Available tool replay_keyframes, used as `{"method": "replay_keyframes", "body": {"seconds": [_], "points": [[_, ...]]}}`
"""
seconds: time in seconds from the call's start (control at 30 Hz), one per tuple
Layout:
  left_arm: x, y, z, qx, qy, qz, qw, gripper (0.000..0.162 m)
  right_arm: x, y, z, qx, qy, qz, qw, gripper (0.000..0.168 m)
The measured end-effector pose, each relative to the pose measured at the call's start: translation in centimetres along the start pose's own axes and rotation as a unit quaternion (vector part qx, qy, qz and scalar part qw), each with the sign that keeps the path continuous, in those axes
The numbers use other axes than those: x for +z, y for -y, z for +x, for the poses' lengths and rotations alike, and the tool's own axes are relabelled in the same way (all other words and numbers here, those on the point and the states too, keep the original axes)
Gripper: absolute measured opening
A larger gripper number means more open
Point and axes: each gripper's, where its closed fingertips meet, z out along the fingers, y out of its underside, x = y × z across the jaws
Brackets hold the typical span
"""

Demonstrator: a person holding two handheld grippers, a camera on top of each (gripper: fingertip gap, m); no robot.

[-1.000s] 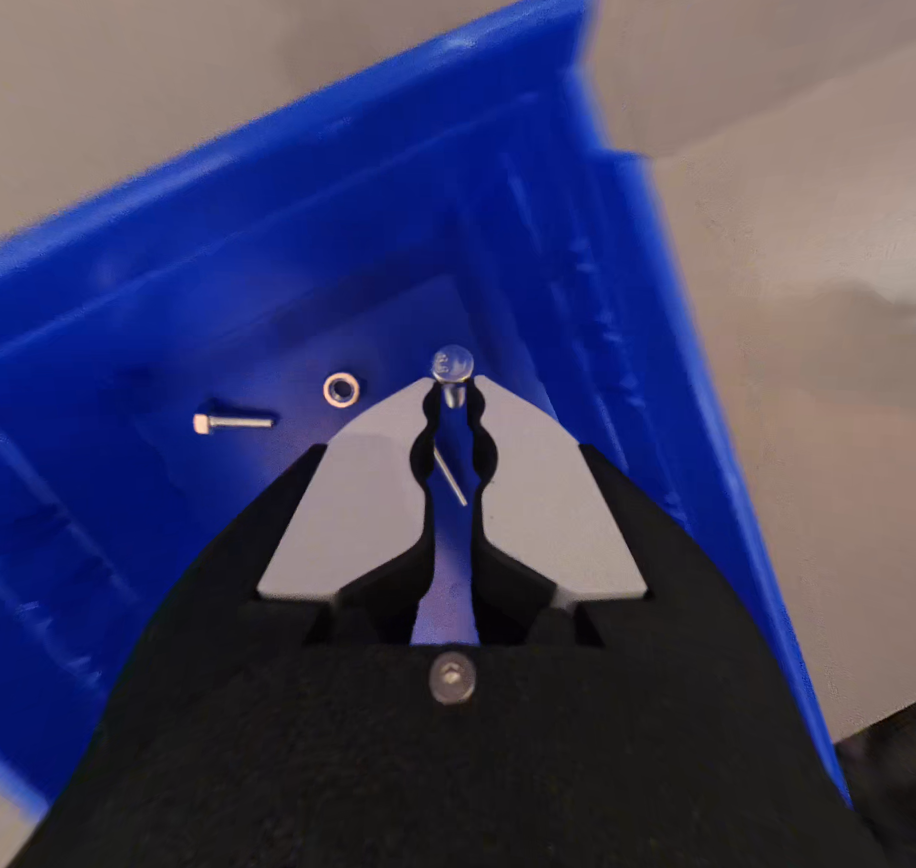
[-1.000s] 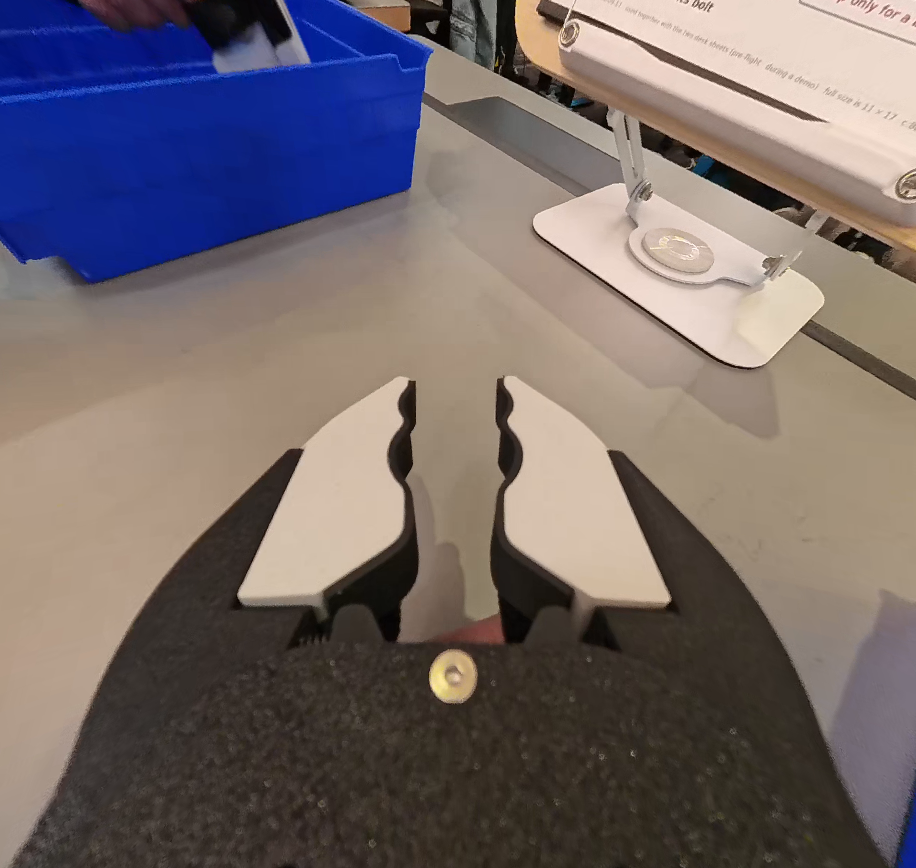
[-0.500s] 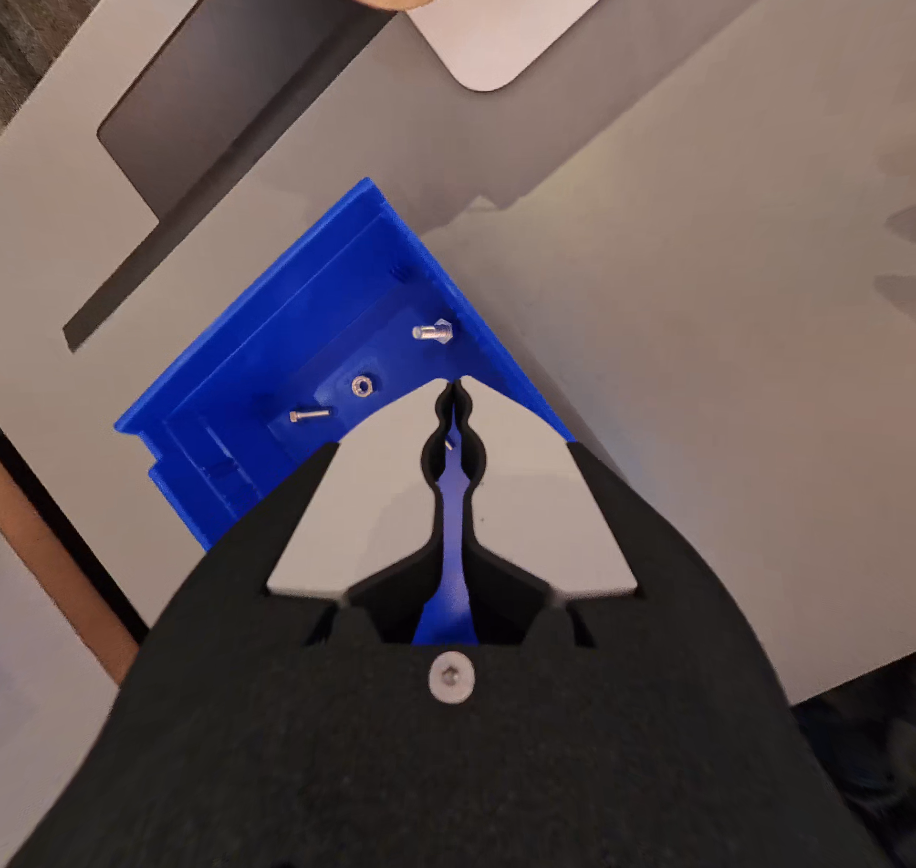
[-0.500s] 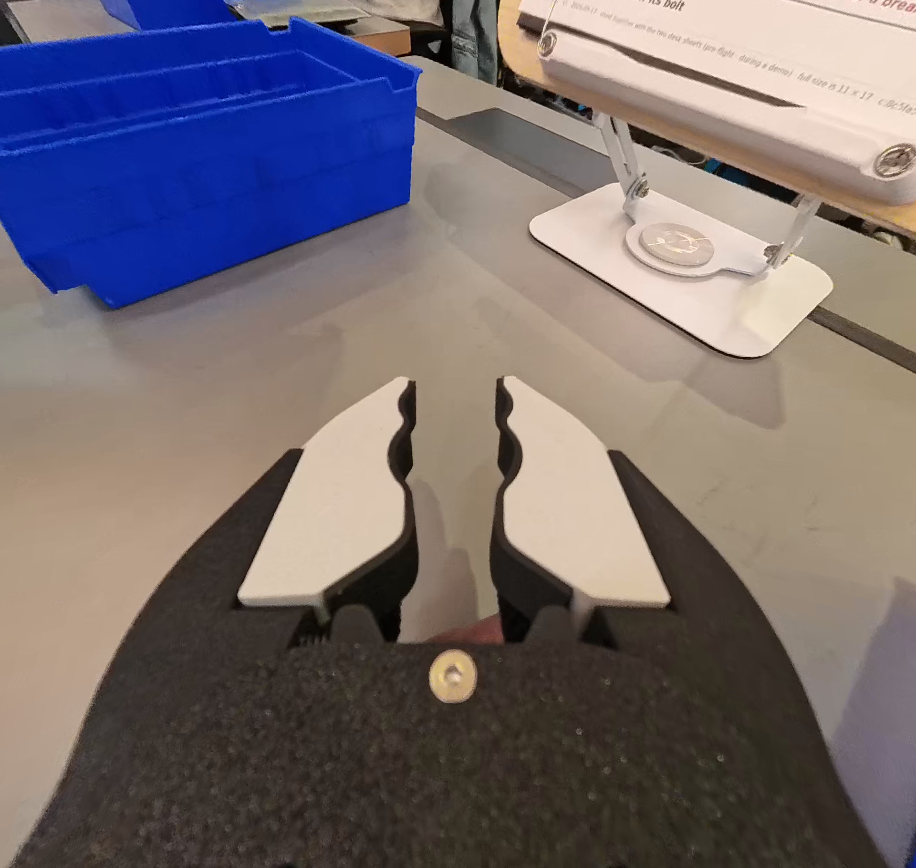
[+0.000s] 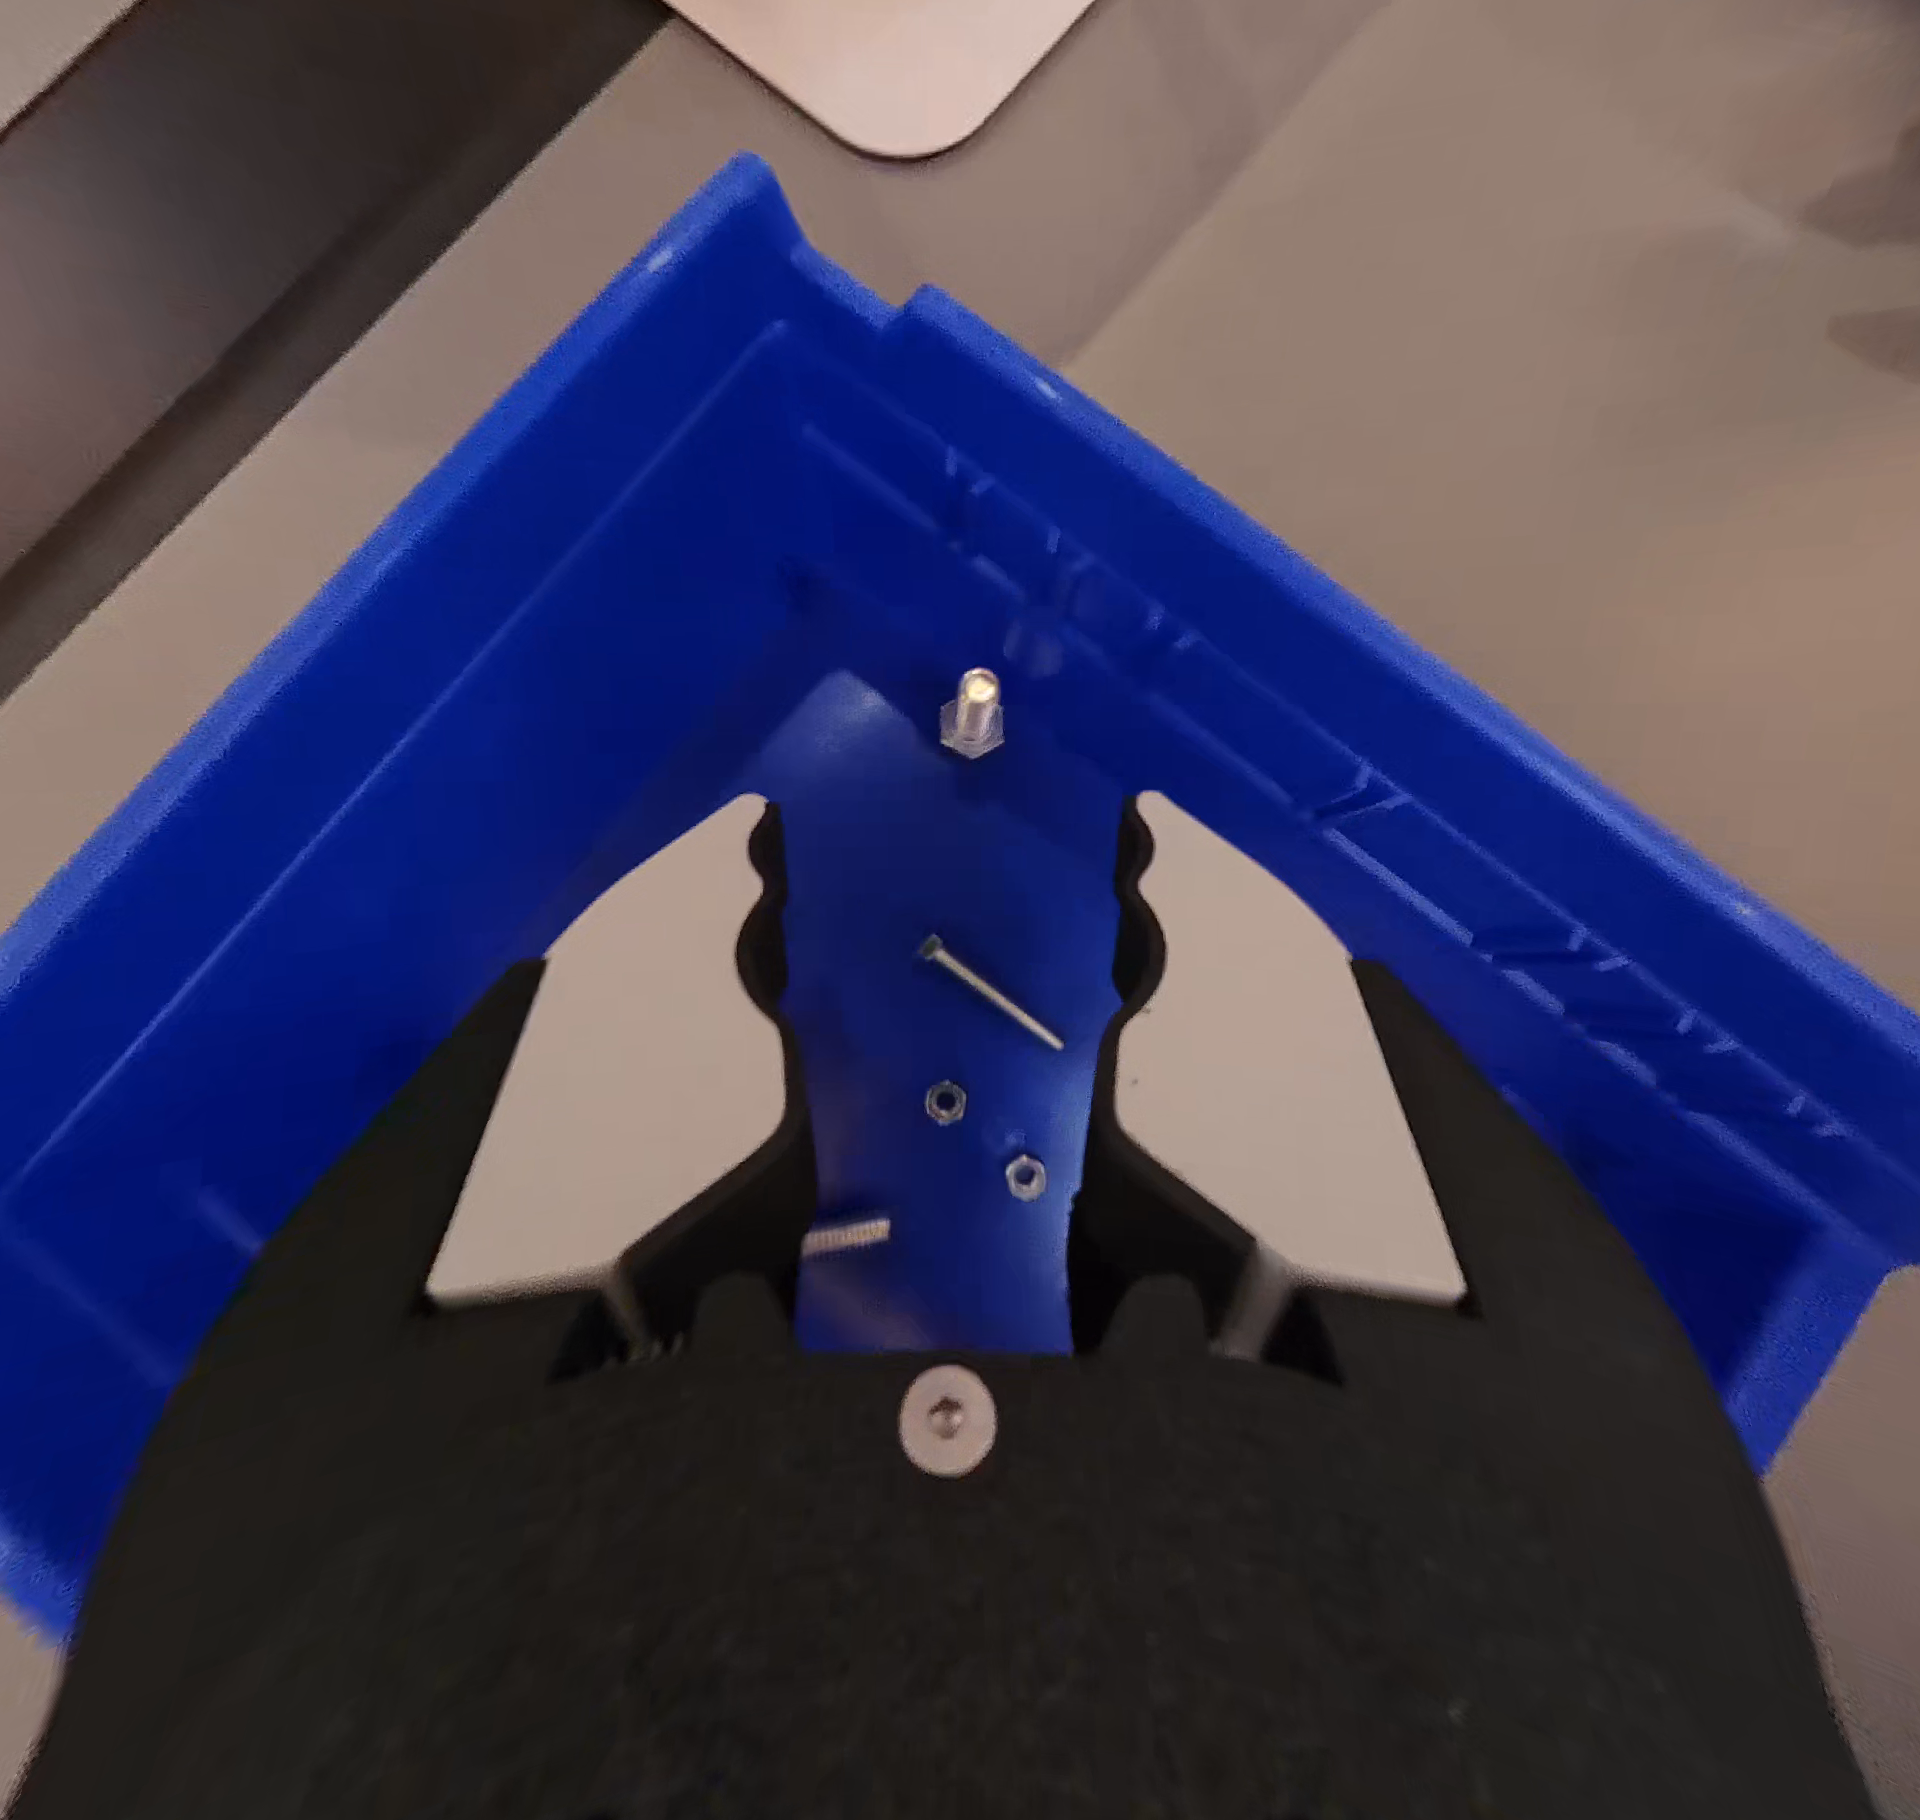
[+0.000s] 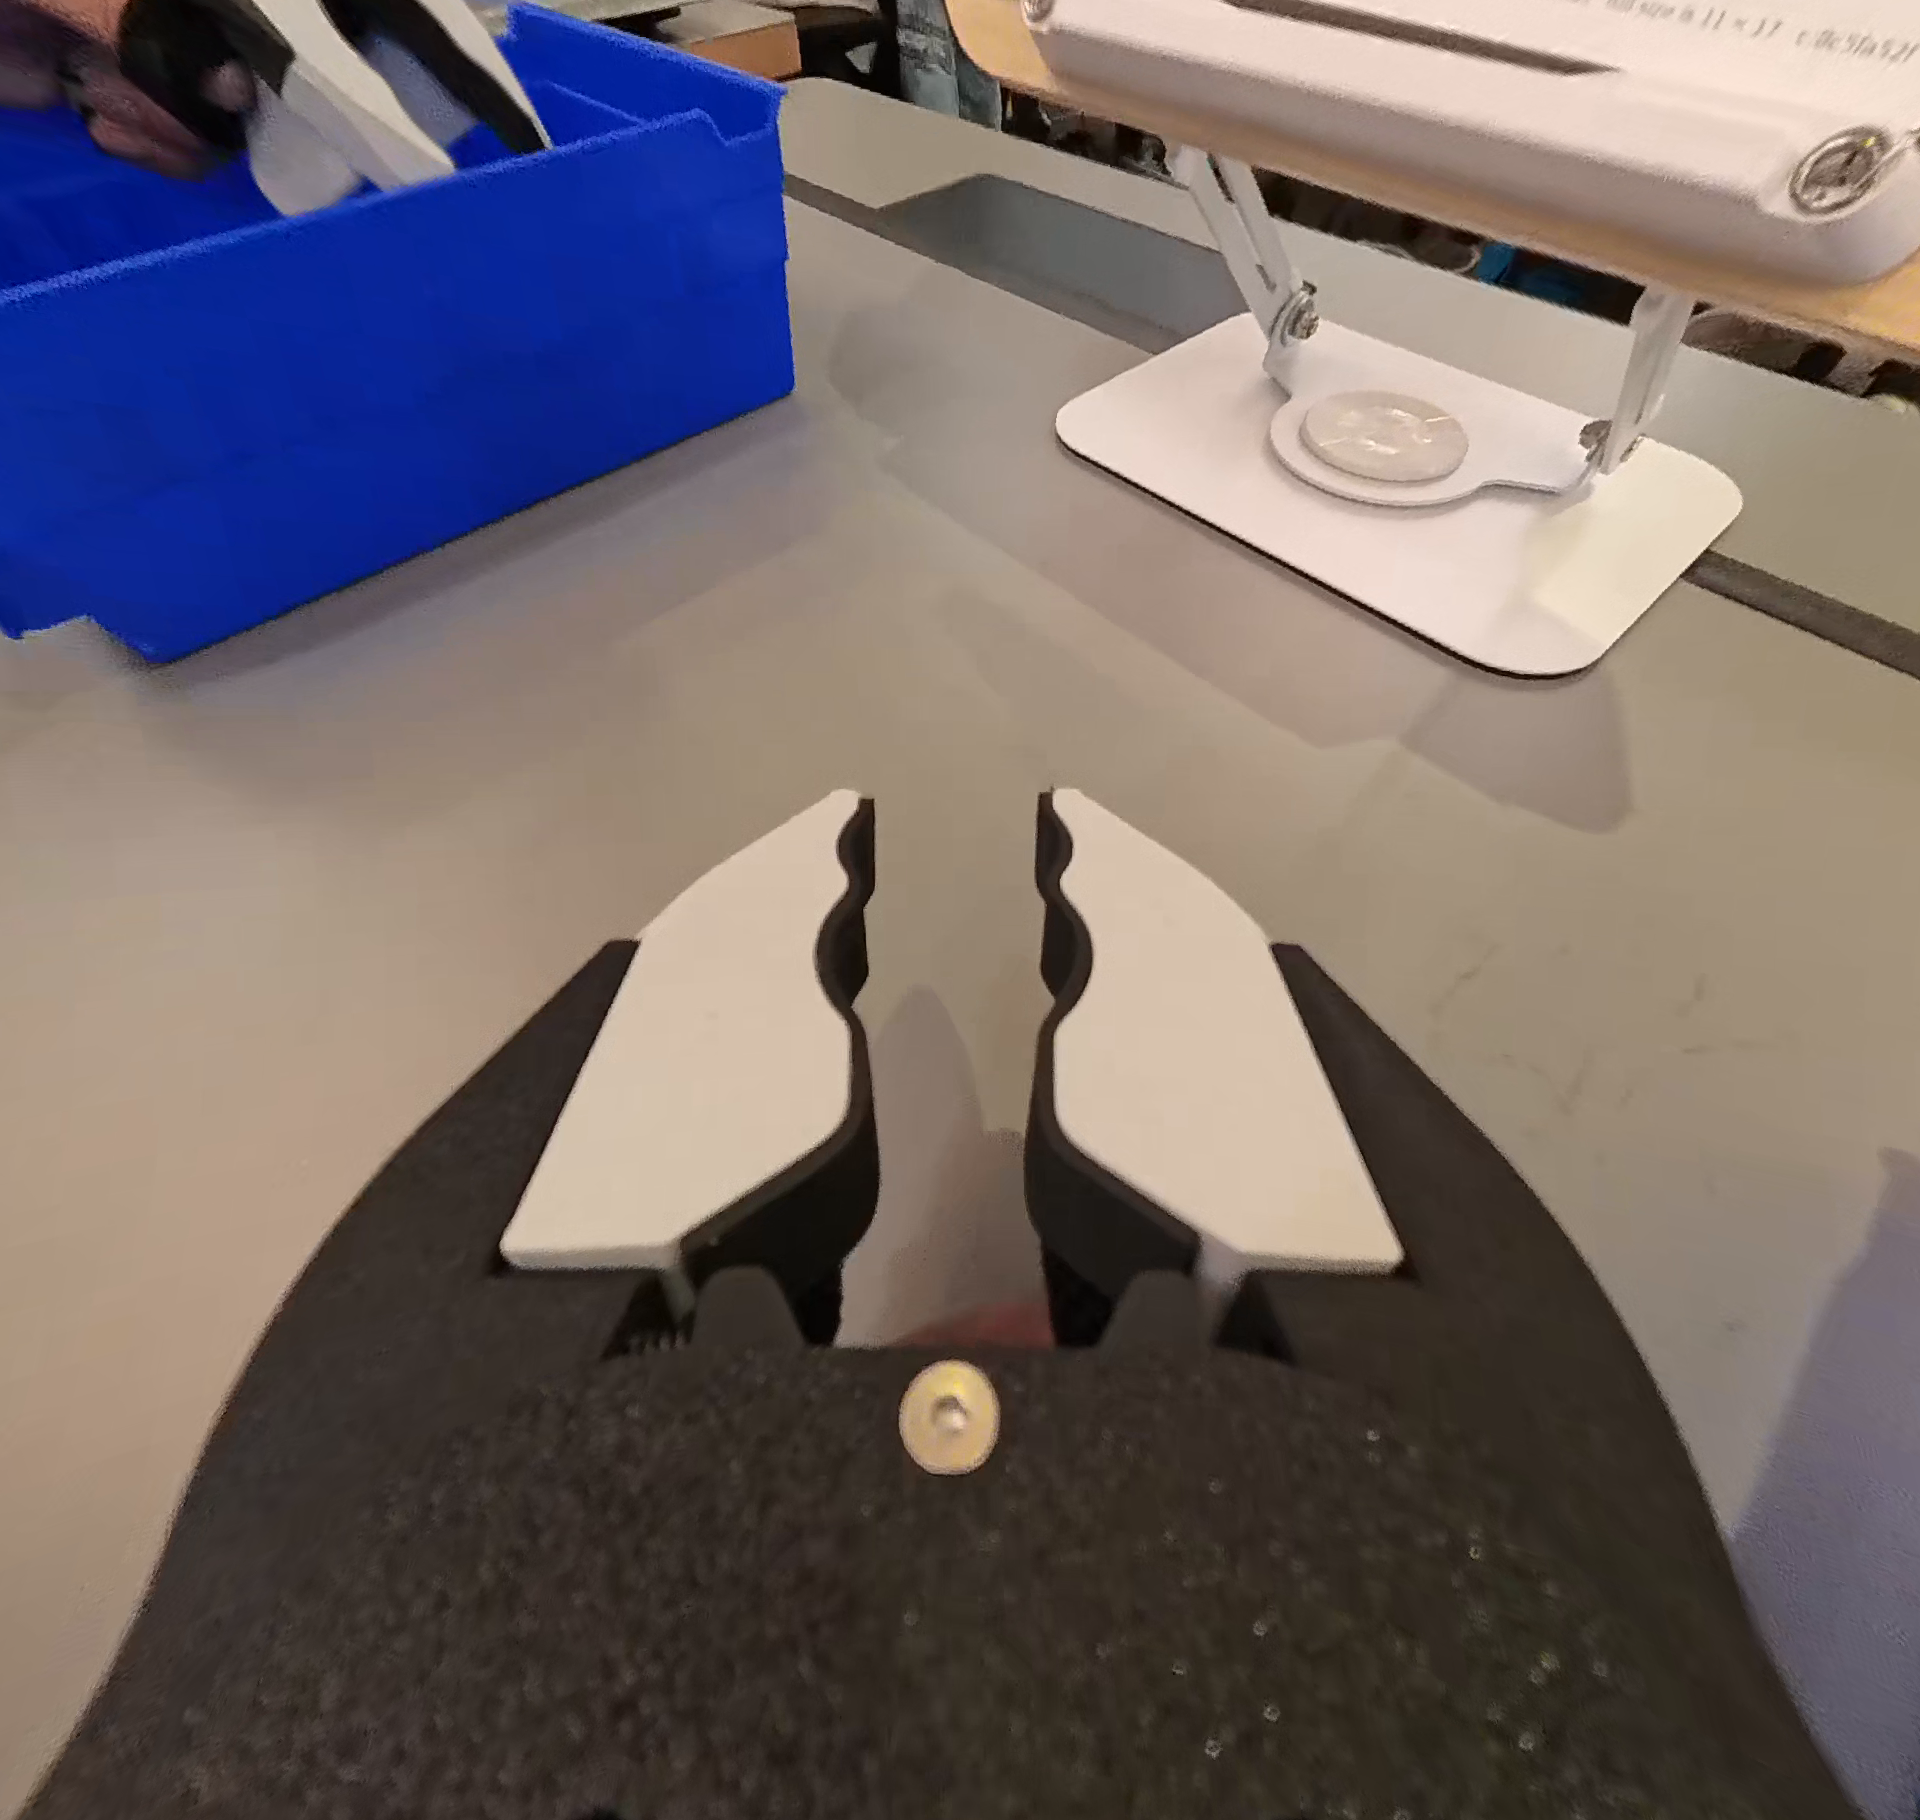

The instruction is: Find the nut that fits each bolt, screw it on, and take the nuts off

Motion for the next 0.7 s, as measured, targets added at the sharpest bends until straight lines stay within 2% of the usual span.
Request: {"method": "replay_keyframes", "body": {"seconds": [0.07,0.23,0.37,0.4,0.43,0.47,0.5,0.7], "points": [[0.9,0.0,0.2,0.015,-0.026,0.015,0.999,0.055,0.3,-0.2,0.1,0.002,-0.001,-0.004,1.0,0.029],[2.9,0.3,0.1,0.055,-0.031,-0.015,0.998,0.049,0.9,-0.7,-0.2,-0.003,0.003,-0.019,1.0,0.029],[4.8,-0.8,0.7,0.085,-0.036,-0.082,0.992,0.045,0.9,-0.8,-0.3,-0.008,0.004,-0.021,1.0,0.029],[5.4,-1.2,0.5,0.098,-0.025,-0.1,0.99,0.038,0.9,-0.8,-0.3,-0.007,0.004,-0.022,1.0,0.029],[5.7,-1.8,0.3,0.108,-0.017,-0.12,0.987,0.009,0.8,-0.8,-0.3,-0.008,0.003,-0.022,1.0,0.029],[6.0,-2.5,0.3,0.112,-0.018,-0.143,0.983,0.0,0.7,-0.8,-0.3,-0.009,0.002,-0.021,1.0,0.029],[6.3,-2.8,0.3,0.11,-0.017,-0.153,0.982,0.0,0.6,-0.8,-0.3,-0.01,0.002,-0.021,1.0,0.029],[4.5,-0.5,0.5,0.076,-0.013,-0.073,0.994,0.0,-0.2,0.0,-0.4,-0.017,0.001,-0.003,1.0,0.028]]}}
